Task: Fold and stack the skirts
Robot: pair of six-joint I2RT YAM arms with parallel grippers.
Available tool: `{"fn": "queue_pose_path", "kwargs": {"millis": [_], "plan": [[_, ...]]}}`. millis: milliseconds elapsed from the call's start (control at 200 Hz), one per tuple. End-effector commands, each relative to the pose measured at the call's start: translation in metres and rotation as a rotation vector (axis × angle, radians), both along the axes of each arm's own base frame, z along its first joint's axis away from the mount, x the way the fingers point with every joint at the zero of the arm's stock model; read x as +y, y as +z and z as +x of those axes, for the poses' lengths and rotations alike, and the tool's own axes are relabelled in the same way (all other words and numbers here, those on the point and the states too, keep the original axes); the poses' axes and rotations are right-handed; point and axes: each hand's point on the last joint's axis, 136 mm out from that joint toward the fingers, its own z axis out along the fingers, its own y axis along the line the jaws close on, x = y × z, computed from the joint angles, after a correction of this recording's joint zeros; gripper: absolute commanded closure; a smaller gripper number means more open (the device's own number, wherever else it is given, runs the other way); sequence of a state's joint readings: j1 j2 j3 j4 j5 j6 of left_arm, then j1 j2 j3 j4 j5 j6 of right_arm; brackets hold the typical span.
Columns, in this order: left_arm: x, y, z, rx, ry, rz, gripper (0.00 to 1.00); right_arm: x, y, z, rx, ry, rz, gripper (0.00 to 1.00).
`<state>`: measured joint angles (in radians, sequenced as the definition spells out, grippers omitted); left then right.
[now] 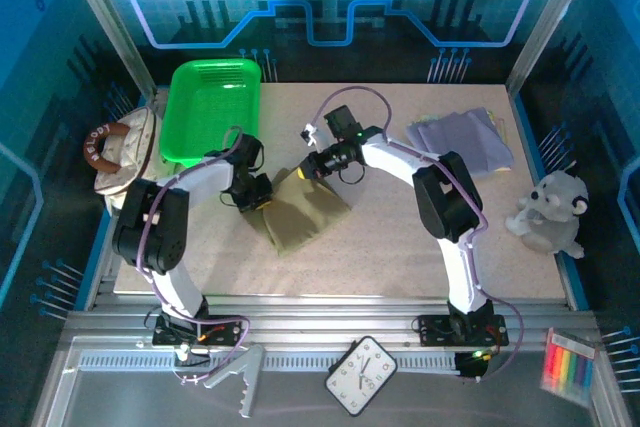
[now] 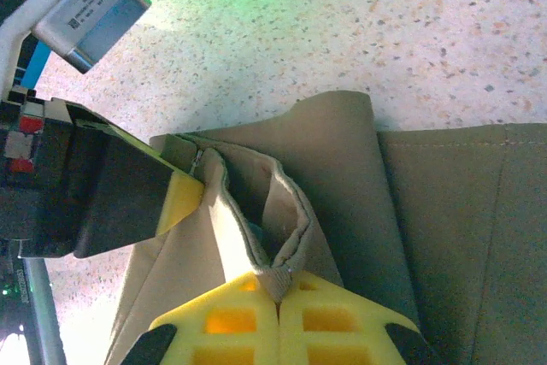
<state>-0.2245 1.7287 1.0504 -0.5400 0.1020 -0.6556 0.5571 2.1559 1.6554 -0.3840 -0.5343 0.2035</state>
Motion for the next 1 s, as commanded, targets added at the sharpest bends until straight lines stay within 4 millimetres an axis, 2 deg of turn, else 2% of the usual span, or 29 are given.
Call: {"fn": "queue_pose_path", "kwargs": {"millis": [0, 75, 140, 215, 375, 470, 580, 595, 605, 665, 715, 765, 845, 910, 925, 940, 995], "plan": [[0.000, 0.004, 0.000, -0.047, 0.006, -0.035, 1.00, 0.006, 0.005, 0.011, -0.035, 0.006, -0.003, 0.94], [-0.001, 0.009, 0.000, -0.092, 0.013, -0.051, 1.00, 0.005, -0.010, 0.020, -0.014, -0.031, -0.030, 0.94], [-0.001, 0.017, 0.001, -0.153, 0.015, -0.067, 1.00, 0.009, -0.011, 0.025, -0.003, -0.034, -0.010, 0.94], [0.000, 0.020, 0.001, -0.212, 0.015, -0.079, 1.00, 0.015, -0.005, 0.027, -0.018, -0.023, 0.021, 0.94], [0.005, 0.012, -0.005, -0.273, 0.036, -0.092, 1.00, 0.026, 0.015, 0.027, -0.069, 0.019, 0.091, 0.91], [0.007, 0.012, -0.008, -0.327, 0.051, -0.104, 0.99, 0.032, 0.014, 0.025, -0.078, 0.048, 0.110, 0.91], [0.010, 0.009, -0.012, -0.362, 0.065, -0.107, 0.97, 0.038, -0.002, 0.028, -0.040, 0.052, 0.099, 0.89], [0.010, 0.008, -0.013, -0.363, 0.066, -0.107, 0.97, 0.039, 0.000, 0.029, -0.039, 0.054, 0.098, 0.88], [0.011, 0.007, -0.014, -0.360, 0.069, -0.105, 0.97, 0.040, -0.010, 0.028, -0.023, 0.057, 0.089, 0.88], [0.013, 0.002, -0.018, -0.358, 0.079, -0.104, 0.96, 0.044, -0.029, 0.028, 0.017, 0.060, 0.050, 0.86], [0.015, -0.004, -0.022, -0.351, 0.089, -0.101, 0.96, 0.044, -0.039, 0.031, 0.033, 0.047, 0.004, 0.81], [0.017, -0.010, -0.026, -0.341, 0.100, -0.098, 0.96, 0.042, -0.043, 0.036, 0.040, 0.007, -0.034, 0.71], [0.019, -0.017, -0.031, -0.325, 0.118, -0.100, 0.97, 0.035, -0.029, 0.043, 0.035, -0.054, -0.031, 0.57], [0.020, -0.019, -0.033, -0.324, 0.132, -0.103, 0.98, 0.024, -0.008, 0.045, 0.024, -0.095, -0.026, 0.52], [0.020, -0.019, -0.034, -0.324, 0.136, -0.104, 0.98, 0.020, -0.008, 0.044, 0.026, -0.107, -0.035, 0.52], [0.021, -0.020, -0.035, -0.323, 0.139, -0.102, 0.98, 0.017, 0.004, 0.045, 0.008, -0.119, -0.032, 0.51], [0.023, -0.019, -0.037, -0.331, 0.156, -0.101, 0.98, 0.002, 0.016, 0.041, -0.006, -0.160, -0.065, 0.51]]}}
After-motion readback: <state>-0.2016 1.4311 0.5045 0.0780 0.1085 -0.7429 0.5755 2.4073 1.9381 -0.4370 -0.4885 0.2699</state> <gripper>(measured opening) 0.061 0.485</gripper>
